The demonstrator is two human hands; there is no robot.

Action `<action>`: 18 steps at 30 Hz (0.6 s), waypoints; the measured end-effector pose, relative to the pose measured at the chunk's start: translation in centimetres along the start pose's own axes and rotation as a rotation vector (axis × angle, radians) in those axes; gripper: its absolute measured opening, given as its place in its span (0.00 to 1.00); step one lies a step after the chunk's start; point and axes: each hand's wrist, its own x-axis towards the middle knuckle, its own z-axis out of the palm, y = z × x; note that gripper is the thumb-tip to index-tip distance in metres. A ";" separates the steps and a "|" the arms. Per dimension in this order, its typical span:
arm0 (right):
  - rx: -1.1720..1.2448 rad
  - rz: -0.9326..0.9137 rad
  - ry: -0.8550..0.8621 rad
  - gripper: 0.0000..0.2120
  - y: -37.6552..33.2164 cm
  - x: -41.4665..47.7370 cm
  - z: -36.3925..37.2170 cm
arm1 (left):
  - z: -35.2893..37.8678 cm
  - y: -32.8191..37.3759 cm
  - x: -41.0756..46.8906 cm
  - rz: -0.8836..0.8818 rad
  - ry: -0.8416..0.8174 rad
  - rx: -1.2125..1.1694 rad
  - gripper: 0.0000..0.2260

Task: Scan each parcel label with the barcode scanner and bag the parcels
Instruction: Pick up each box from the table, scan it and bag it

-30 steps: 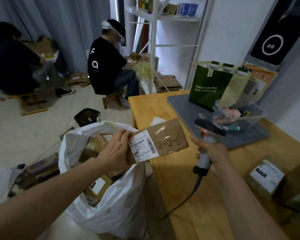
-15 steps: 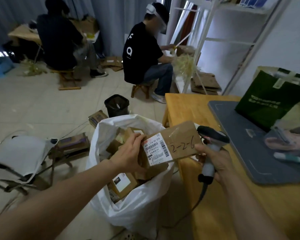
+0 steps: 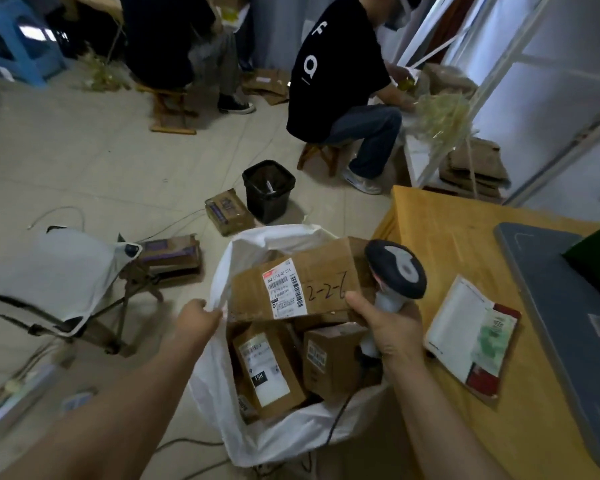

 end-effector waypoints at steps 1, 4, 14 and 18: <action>-0.012 -0.018 -0.016 0.36 0.1 0.1 0.9 | -0.2 0.2 0.3 0.014 0.011 -0.050 0.18; -0.062 -0.082 -0.067 0.44 0.1 0.2 3.2 | -2.8 2.0 1.1 0.057 0.158 -0.248 0.13; -0.439 -0.294 -0.230 0.43 0.8 -1.9 13.1 | -7.2 2.4 2.6 0.264 0.223 -0.242 0.09; -0.345 0.066 -0.348 0.47 3.8 -1.6 15.5 | -7.0 1.1 3.0 0.246 0.230 -0.182 0.09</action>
